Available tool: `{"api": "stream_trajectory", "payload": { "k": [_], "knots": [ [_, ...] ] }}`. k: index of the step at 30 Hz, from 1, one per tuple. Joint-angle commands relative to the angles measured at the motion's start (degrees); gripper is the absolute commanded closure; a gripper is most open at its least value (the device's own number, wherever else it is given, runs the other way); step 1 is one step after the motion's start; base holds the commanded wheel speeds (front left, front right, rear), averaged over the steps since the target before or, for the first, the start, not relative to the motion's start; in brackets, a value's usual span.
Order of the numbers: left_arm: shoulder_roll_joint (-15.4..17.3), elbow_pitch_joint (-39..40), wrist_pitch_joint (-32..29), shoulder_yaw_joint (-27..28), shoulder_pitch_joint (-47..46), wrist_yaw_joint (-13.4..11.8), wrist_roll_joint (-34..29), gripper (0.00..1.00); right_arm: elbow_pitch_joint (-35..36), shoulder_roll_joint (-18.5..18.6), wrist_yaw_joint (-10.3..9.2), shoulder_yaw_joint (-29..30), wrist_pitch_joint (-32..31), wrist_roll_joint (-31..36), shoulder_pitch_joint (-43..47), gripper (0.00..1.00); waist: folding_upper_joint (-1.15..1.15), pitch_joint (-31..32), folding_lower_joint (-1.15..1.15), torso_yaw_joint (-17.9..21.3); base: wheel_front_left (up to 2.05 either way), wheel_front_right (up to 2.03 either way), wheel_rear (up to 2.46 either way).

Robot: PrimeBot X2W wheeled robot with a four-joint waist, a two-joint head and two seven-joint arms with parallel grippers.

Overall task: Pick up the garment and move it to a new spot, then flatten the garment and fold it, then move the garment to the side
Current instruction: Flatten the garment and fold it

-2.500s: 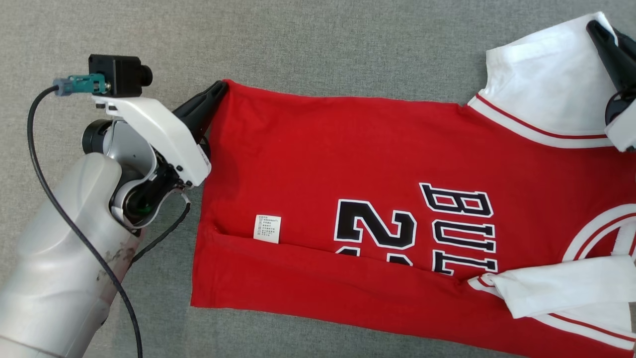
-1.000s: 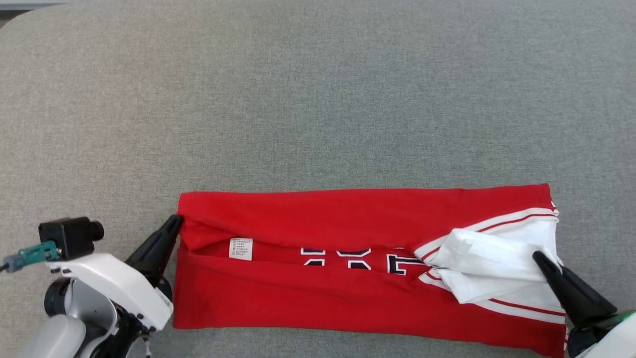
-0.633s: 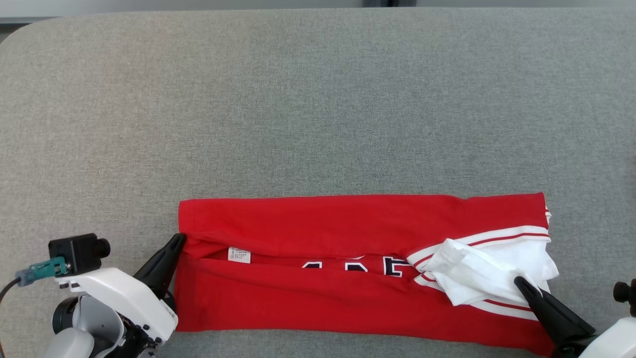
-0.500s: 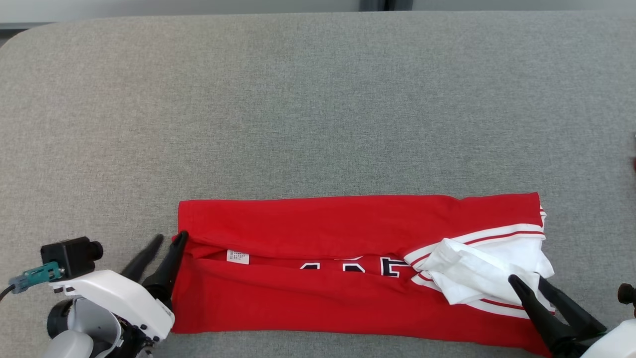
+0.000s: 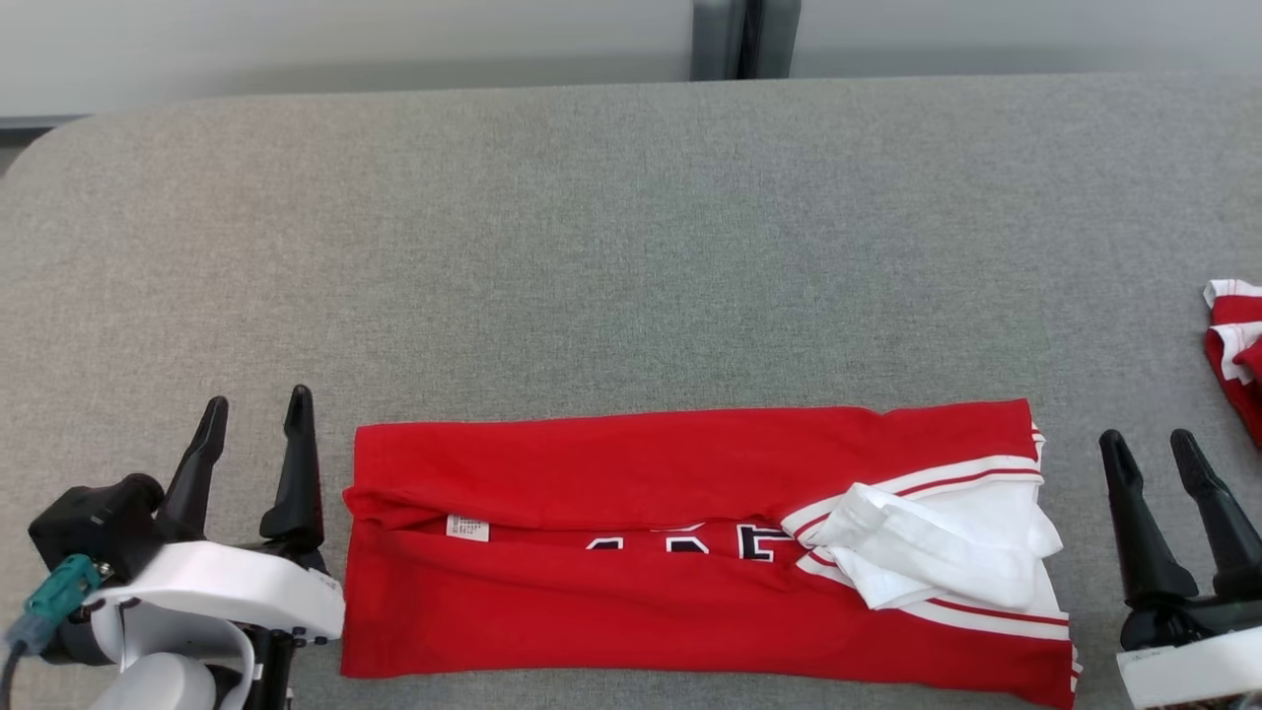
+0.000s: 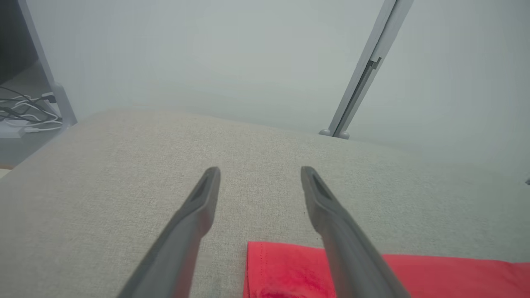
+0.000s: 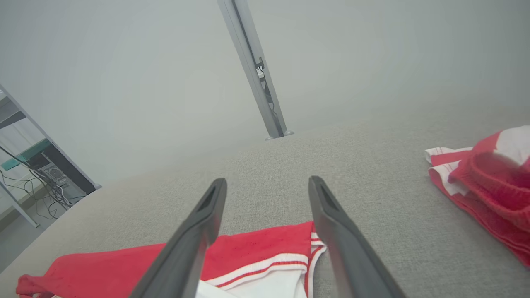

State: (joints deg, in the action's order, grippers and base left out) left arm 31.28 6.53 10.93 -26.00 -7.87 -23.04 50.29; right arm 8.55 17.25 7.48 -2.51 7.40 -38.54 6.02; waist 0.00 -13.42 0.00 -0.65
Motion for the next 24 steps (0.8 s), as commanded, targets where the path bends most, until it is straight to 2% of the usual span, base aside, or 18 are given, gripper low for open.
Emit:
{"api": "stream_trajectory", "payload": {
  "k": [1, 6, 11, 14, 17, 24],
  "knots": [
    [-0.4, 0.7, 0.8, -0.2, -0.8, -0.9, -1.2, 0.00, -0.5, -0.9, 0.05, 0.5, 1.0, 2.0, -1.1, 0.00, 0.00, 1.1, 0.00, 0.0, 0.00, 0.00, 0.00],
    [-1.1, 1.5, 2.2, -2.3, -0.8, -2.7, -5.7, 0.00, -2.5, -3.9, 0.05, 1.2, 2.6, 7.0, -2.8, 0.00, 0.00, 3.6, 0.00, -0.2, 0.00, 0.00, 0.00],
    [-1.5, 0.1, 2.8, -4.2, 0.7, -4.7, -9.1, 0.00, -4.0, -5.0, 0.05, 0.7, 2.7, 10.0, -2.9, 0.00, 0.00, 5.7, 0.00, -0.3, 0.00, 0.00, 0.00],
    [-2.2, -0.7, 3.2, -4.5, 1.8, -5.0, -10.1, 0.00, -5.5, -4.9, 0.05, 0.6, 3.1, 11.7, -2.0, 0.00, 0.00, 6.8, 0.00, -0.6, 0.00, 0.00, 0.00],
    [-2.8, -1.7, 3.8, -4.3, 2.9, -3.9, -10.8, 0.00, -6.9, -5.3, 0.05, 1.0, 3.5, 13.0, -1.3, 0.00, 0.00, 7.8, 0.00, -0.9, 0.00, 0.00, 0.00],
    [-5.7, -4.1, 4.2, -1.5, 4.5, 1.9, -14.2, 0.00, -9.3, -5.4, 0.05, 1.8, 4.6, 14.8, 0.6, 0.00, 0.00, 9.7, 0.00, -1.3, 0.00, 0.00, 0.00]
  ]
}}
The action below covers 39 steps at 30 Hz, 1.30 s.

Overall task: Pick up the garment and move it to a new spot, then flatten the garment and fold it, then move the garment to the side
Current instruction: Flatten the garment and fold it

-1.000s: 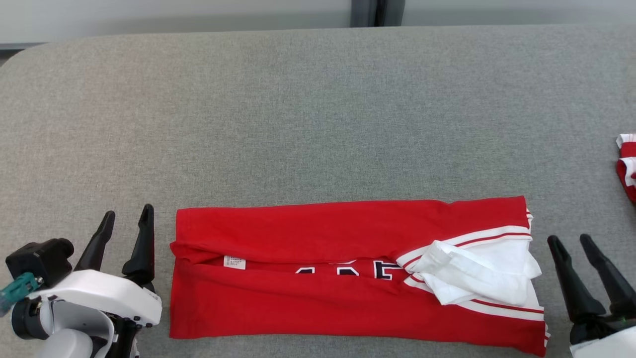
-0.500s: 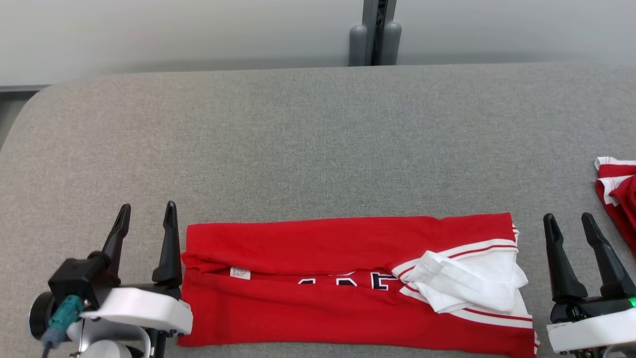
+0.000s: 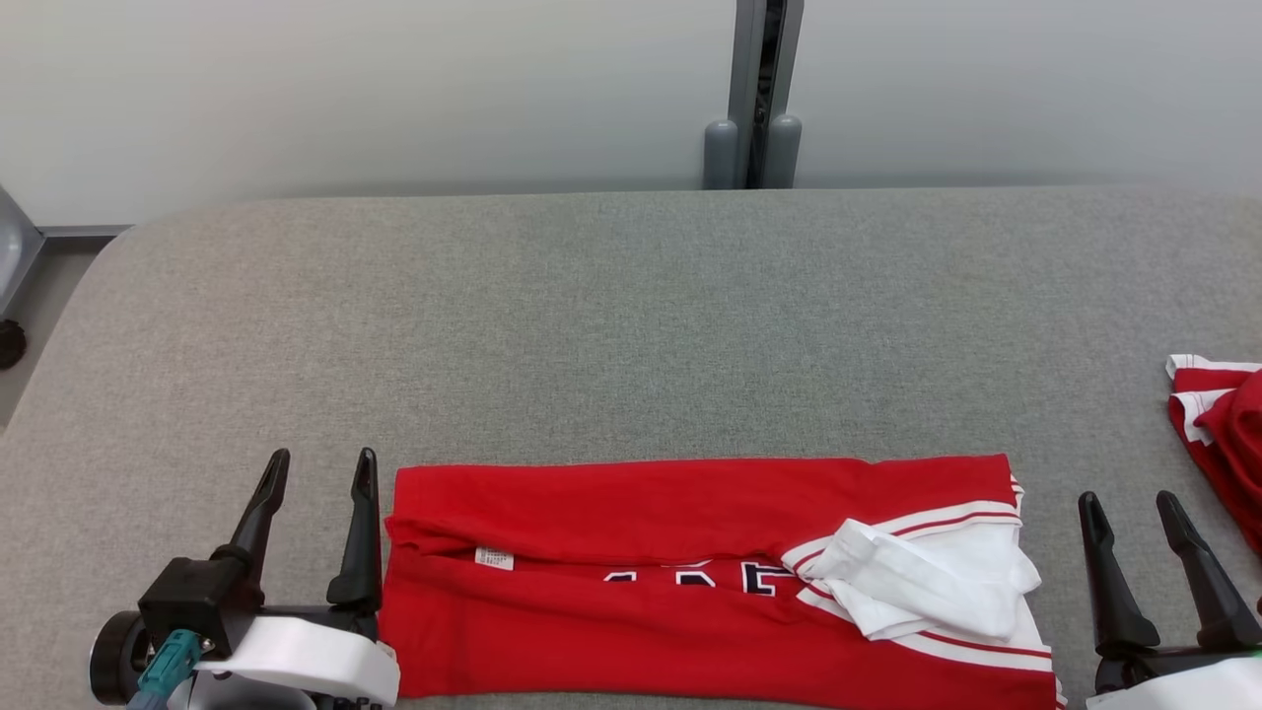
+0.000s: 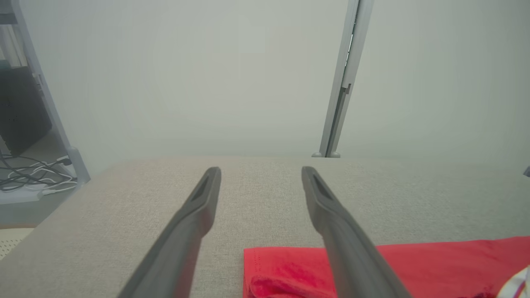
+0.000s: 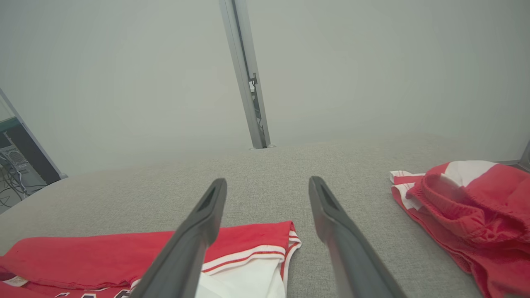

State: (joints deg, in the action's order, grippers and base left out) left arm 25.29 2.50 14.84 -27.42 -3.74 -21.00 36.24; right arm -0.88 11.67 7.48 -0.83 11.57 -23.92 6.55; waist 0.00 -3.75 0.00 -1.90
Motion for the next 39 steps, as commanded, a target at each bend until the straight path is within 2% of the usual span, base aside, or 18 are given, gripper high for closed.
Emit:
{"api": "stream_trajectory", "payload": {
  "k": [1, 6, 14, 23, 31, 39],
  "knots": [
    [-0.2, -0.3, 0.3, 0.8, 0.6, 0.8, -1.0, 0.00, -0.1, 0.2, 0.05, 0.1, 0.4, 0.3, 0.3, 0.00, 0.00, 0.3, 0.00, -0.1, 0.00, 0.00, 0.00],
    [-2.6, -2.1, 0.3, 4.3, 1.7, 4.6, -4.8, 0.00, -1.1, 0.4, 0.05, -0.1, 0.5, 0.5, 0.7, 0.00, 0.00, 1.1, 0.00, -0.2, 0.00, 0.00, 0.00],
    [-5.5, -4.6, 0.3, 7.1, 2.5, 8.6, -7.9, 0.00, -1.8, 0.4, 0.05, -0.2, -0.2, 0.4, 0.8, 0.00, 0.00, 1.4, 0.00, -1.1, 0.00, 0.00, 0.00],
    [-7.5, -6.7, 0.3, 7.2, 0.3, 11.6, -10.8, 0.00, -4.1, 0.7, 0.05, 0.9, -2.5, -0.9, 0.5, 0.00, 0.00, 0.0, 0.00, -3.4, 0.00, 0.00, 0.00],
    [-10.2, -8.7, 0.3, 6.2, -2.1, 13.8, -12.2, 0.00, -12.2, 1.9, 0.05, -0.2, -3.7, -3.8, -0.4, 0.00, 0.00, -1.7, 0.00, -6.8, 0.00, 0.00, 0.00],
    [-11.7, -9.8, 0.3, 6.5, -2.7, 15.2, -13.1, 0.00, -19.6, 2.1, 0.05, -1.4, -4.1, -7.0, -1.8, 0.00, 0.00, -2.6, 0.00, -8.3, 0.00, 0.00, 0.00]
  ]
}}
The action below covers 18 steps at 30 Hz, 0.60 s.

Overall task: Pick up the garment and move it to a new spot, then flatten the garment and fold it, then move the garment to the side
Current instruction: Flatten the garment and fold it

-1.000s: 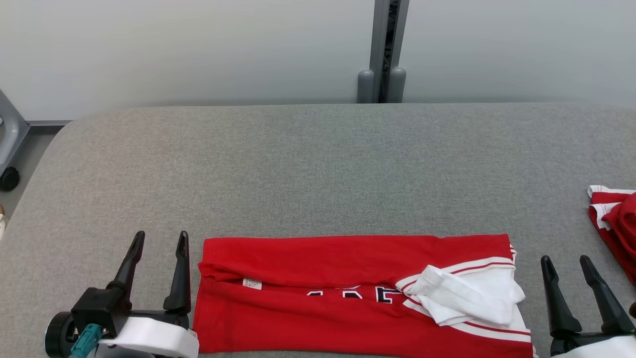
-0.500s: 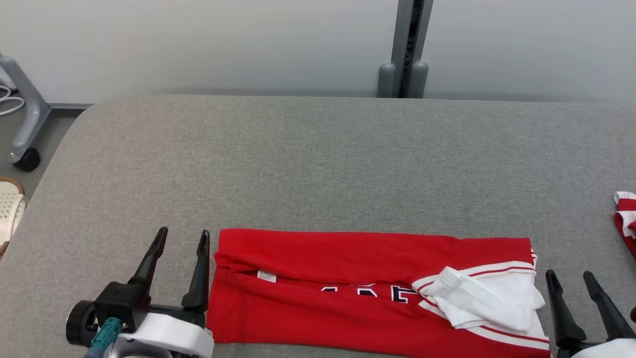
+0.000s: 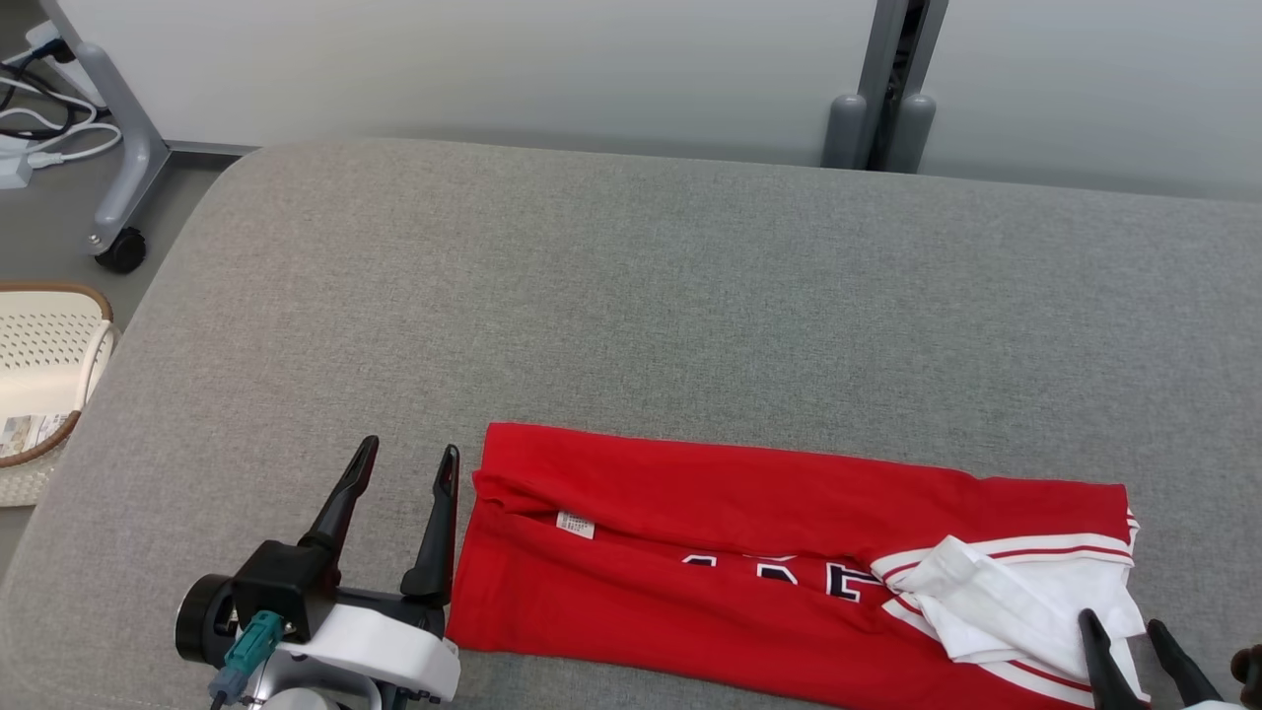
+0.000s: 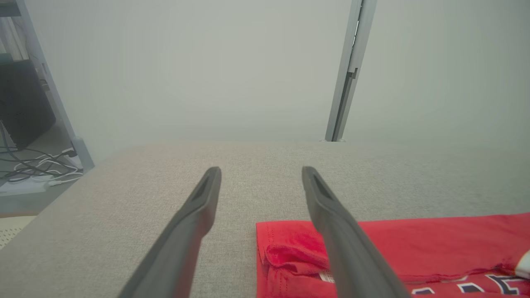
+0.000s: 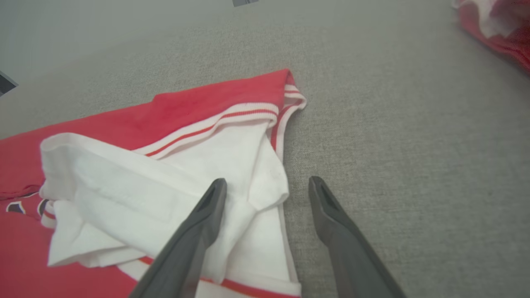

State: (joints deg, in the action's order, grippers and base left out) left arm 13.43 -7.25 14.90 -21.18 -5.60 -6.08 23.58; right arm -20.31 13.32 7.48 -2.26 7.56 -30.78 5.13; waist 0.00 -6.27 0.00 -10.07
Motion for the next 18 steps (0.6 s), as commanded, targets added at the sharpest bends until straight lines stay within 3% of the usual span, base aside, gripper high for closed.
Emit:
{"api": "stream_trajectory", "payload": {
  "k": [1, 11, 12, 14, 18],
  "knots": [
    [-0.2, -0.3, 0.3, 0.4, -1.0, 0.6, -0.7, 0.00, -1.6, 0.3, 0.05, -0.6, 0.4, -1.3, -1.2, 0.00, 0.00, -0.3, 0.00, -0.3, 0.00, 0.00, 0.00],
    [-0.8, -0.9, 0.3, 1.4, -1.1, 1.5, -1.7, 0.00, -5.7, 0.9, 0.05, -5.5, -1.0, -6.9, -3.8, 0.00, 0.00, -0.7, 0.00, -0.3, 0.00, 0.00, 0.00],
    [-0.9, -1.1, 0.3, 1.4, -1.1, 1.6, -1.7, 0.00, -5.9, 1.0, 0.05, -6.4, -1.4, -7.7, -4.0, 0.52, 0.00, -0.8, 0.00, -0.3, 0.00, 0.00, 0.00],
    [-1.0, -1.3, 0.3, 1.6, -1.1, 1.7, -1.8, 0.00, -6.3, 1.5, 0.05, -7.4, -1.2, -8.6, -4.4, 1.00, 0.00, -0.9, 0.00, -0.1, 0.00, 0.00, 0.00],
    [-1.3, -1.6, 0.3, 1.7, -0.9, 2.1, -1.8, 0.00, -6.4, 3.0, 0.03, -8.6, -0.3, -10.5, -5.0, 1.00, 0.00, -1.1, 0.00, 0.6, 0.00, 0.00, 0.00]
  ]
}}
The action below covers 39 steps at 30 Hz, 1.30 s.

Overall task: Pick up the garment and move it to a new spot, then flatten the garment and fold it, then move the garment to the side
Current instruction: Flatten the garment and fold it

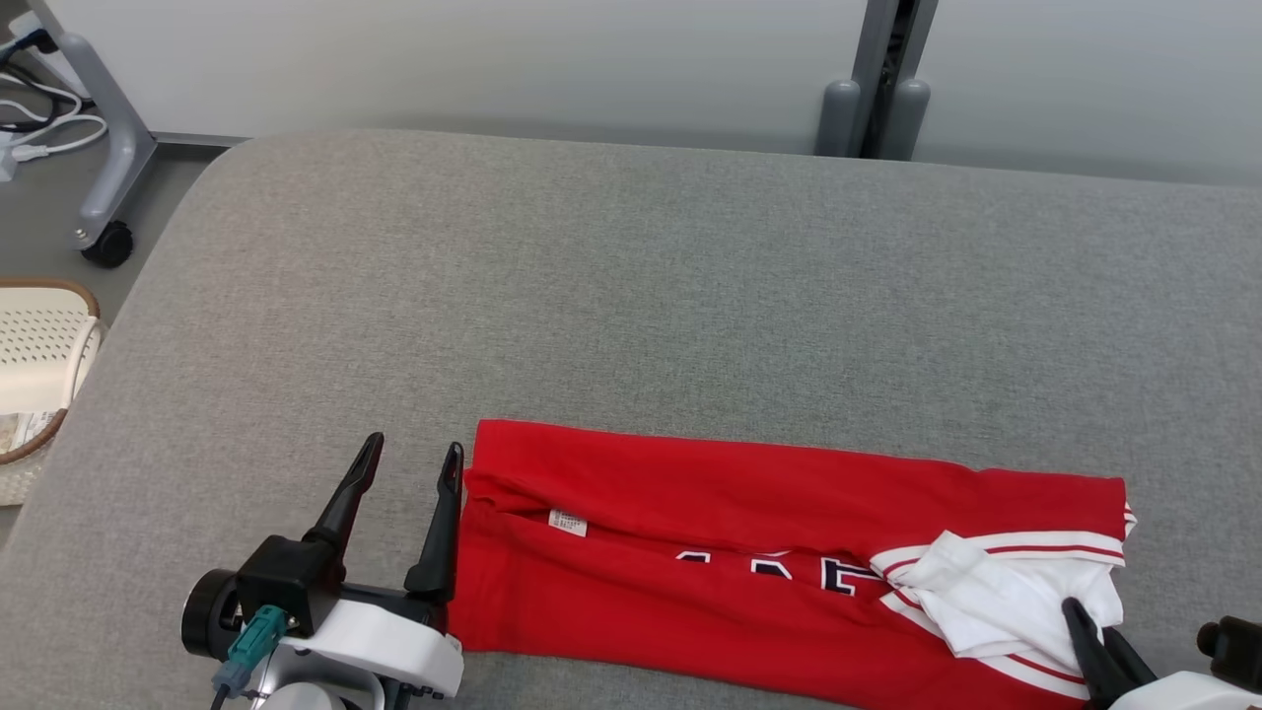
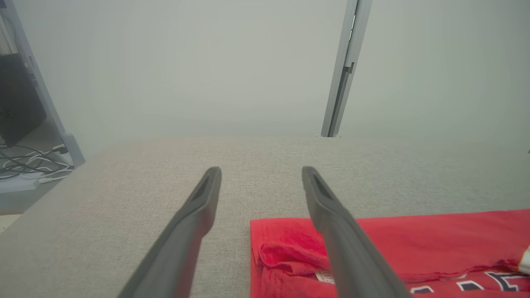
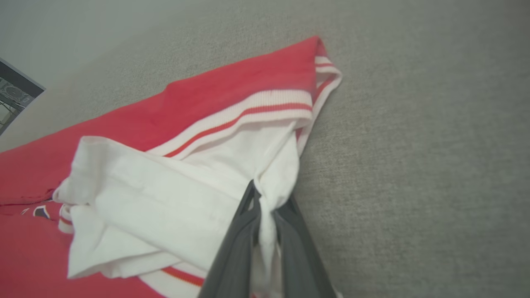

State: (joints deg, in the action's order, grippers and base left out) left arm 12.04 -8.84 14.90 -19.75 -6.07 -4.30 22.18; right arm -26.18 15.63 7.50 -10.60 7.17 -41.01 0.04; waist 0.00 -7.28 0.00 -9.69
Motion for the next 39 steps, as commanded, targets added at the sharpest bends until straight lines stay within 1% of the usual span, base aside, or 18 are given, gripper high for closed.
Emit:
{"api": "stream_trajectory", "payload": {
  "k": [1, 5, 14, 17, 20, 25, 26, 29, 30, 33, 37, 39],
  "knots": [
    [0.0, -0.1, 0.3, 0.3, -0.5, 0.4, -0.5, 0.00, -0.6, 1.0, 0.00, -0.2, 0.5, -0.8, -0.1, 1.00, 0.00, -0.2, 0.00, 0.4, 0.00, 0.00, 0.00],
    [-0.2, -0.2, 0.3, 0.5, -1.0, 0.6, -0.5, 0.00, -0.7, 2.7, -0.08, 0.3, 1.9, -2.5, -0.4, 1.00, 0.00, -0.6, 0.00, 1.2, 0.00, 0.00, 0.00],
    [-0.9, -0.3, 0.3, 0.9, -1.1, 0.9, -1.2, 0.00, -1.6, 6.1, -0.06, 5.0, 5.0, -5.0, 1.0, 1.00, 0.00, -0.9, 0.00, 2.6, 0.00, 0.00, 0.00],
    [-1.1, -0.3, 0.3, 1.1, -1.1, 1.1, -1.6, 0.00, -1.6, 6.7, -0.05, 5.9, 5.5, -5.1, 1.2, 1.00, 0.00, -0.9, 0.00, 3.0, 0.00, 0.00, 0.00],
    [-1.2, -0.2, 0.3, 1.4, -0.9, 1.1, -1.6, 0.00, 0.3, 7.1, -0.05, 5.2, 5.8, -4.4, 0.5, 1.00, 0.00, -0.8, 0.00, 3.6, 0.00, 0.00, 0.00],
    [-1.4, -0.1, 0.3, 1.8, -1.0, 1.4, -2.0, 0.00, 8.1, 6.9, 0.02, 2.9, 6.5, -1.0, 0.6, 1.00, 0.00, -0.7, 0.00, 4.5, 0.00, 0.00, 0.00],
    [-1.4, -0.1, 0.3, 1.8, -1.0, 1.4, -2.0, 0.00, 8.1, 6.9, 0.02, 2.9, 6.5, -1.0, 0.6, 1.00, 0.00, -0.7, 0.00, 4.5, 0.00, 0.00, 0.00],
    [-1.5, -0.1, 0.3, 1.9, -1.0, 1.6, -2.1, 0.00, 14.6, 5.8, 0.02, 1.7, 6.0, 2.2, 1.4, 1.00, 0.00, -0.7, 0.00, 5.0, 0.00, 0.00, 0.00],
    [-1.7, 0.0, 0.3, 2.0, -1.0, 1.7, -2.2, 0.00, 18.8, 4.6, 0.02, 1.1, 4.9, 4.3, 1.8, 1.00, 0.00, -0.7, 0.00, 5.2, 0.00, 0.00, 0.00],
    [-1.9, 0.0, 0.3, 2.1, -1.3, 1.9, -2.4, 0.00, 24.8, 1.8, 0.02, 0.0, 2.0, 6.6, 2.3, 1.00, 0.00, -0.8, 0.00, 5.3, 0.00, 0.00, 0.00],
    [-2.4, -0.1, 0.3, 2.0, -1.6, 2.3, -2.6, 0.00, 30.6, -3.2, 0.02, -2.9, -2.4, 8.5, 2.7, 1.00, 0.00, -1.0, 0.00, 4.8, 0.00, 0.00, 0.00],
    [-2.6, -0.1, 0.3, 2.1, -1.7, 2.4, -2.6, 0.00, 32.0, -5.6, 0.02, -5.2, -4.1, 8.5, 2.4, 1.00, 0.00, -1.3, 0.00, 4.5, 0.00, 0.00, 0.00]
  ]
}}
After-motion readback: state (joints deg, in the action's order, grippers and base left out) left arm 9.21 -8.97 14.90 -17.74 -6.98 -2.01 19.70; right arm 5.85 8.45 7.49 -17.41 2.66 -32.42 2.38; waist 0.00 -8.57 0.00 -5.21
